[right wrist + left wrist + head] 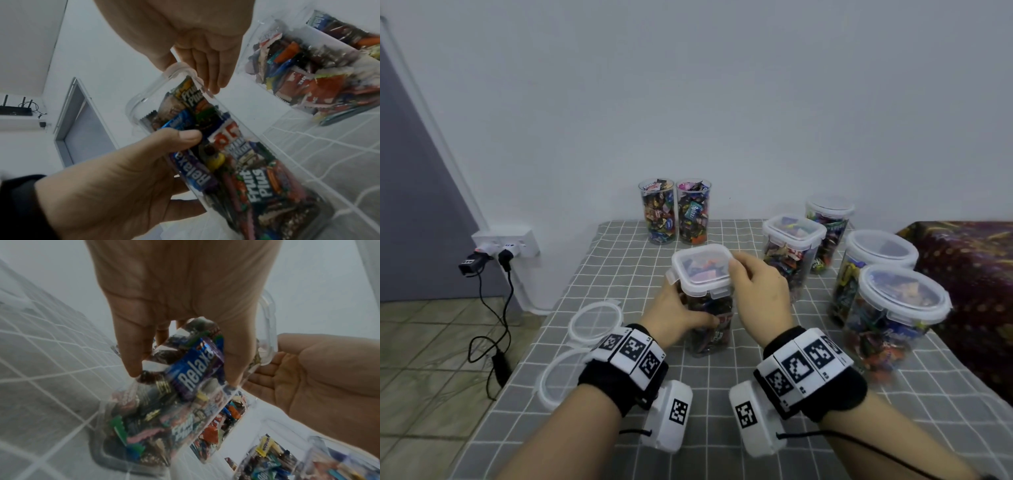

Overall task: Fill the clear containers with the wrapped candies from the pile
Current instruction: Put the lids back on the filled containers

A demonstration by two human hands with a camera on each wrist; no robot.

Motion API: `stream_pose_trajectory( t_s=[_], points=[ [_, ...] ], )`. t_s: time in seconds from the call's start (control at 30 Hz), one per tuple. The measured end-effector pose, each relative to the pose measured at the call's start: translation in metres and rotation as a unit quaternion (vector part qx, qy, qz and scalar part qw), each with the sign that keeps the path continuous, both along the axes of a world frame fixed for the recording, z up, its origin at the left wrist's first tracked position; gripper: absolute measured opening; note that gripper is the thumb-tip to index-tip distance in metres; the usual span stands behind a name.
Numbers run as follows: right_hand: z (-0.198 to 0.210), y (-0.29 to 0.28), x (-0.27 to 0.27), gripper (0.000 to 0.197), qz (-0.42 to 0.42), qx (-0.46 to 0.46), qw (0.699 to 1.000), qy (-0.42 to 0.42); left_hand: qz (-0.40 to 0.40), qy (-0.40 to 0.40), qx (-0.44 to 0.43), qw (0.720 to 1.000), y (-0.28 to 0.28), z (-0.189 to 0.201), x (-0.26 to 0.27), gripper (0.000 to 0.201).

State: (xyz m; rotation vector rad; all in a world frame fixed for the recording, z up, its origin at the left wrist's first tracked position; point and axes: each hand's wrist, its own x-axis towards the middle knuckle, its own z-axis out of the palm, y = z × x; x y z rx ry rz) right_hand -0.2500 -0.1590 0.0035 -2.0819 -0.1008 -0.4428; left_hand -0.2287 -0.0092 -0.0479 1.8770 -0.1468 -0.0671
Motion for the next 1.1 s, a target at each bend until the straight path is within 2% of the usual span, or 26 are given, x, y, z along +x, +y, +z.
stream_pose_trajectory(
  t_s=[0.13, 0.33, 0.47, 0.57, 0.67, 0.77, 0.87, 1.1],
  points=[
    [0.001, 0.0, -0.001, 0.028, -0.01, 0.011, 1.0, 0.012, -0.006, -0.011, 0.019, 1.0, 0.0, 0.002, 0.002, 0.087],
    [0.004, 0.001, -0.002, 0.026, -0.01, 0.018, 0.999, 0.039, -0.026, -0.015, 0.023, 0.999, 0.0, 0.002, 0.004, 0.089],
    [0.015, -0.003, 0.002, 0.023, 0.014, -0.034, 0.997, 0.068, -0.028, -0.018, 0.022, 0.999, 0.001, 0.003, 0.003, 0.089],
    [0.03, -0.005, 0.01, 0.04, 0.061, -0.105, 0.991, 0.059, -0.031, -0.01, 0.012, 0.999, 0.002, 0.003, 0.002, 0.093],
    [0.044, -0.002, 0.023, 0.043, 0.146, -0.212, 0.965, 0.043, -0.044, -0.002, 0.008, 0.999, 0.003, 0.004, 0.002, 0.096],
    [0.051, 0.0, 0.034, 0.038, 0.198, -0.27, 0.938, 0.093, -0.061, 0.015, 0.006, 0.998, 0.003, 0.005, 0.002, 0.087],
    [0.053, 0.0, 0.035, 0.038, 0.209, -0.296, 0.925, 0.117, -0.067, 0.018, 0.0, 0.998, 0.004, 0.005, 0.002, 0.084],
    [0.053, 0.004, 0.043, 0.036, 0.207, -0.306, 0.92, 0.134, -0.076, 0.018, -0.024, 0.997, 0.004, 0.0, 0.006, 0.09]
  ],
)
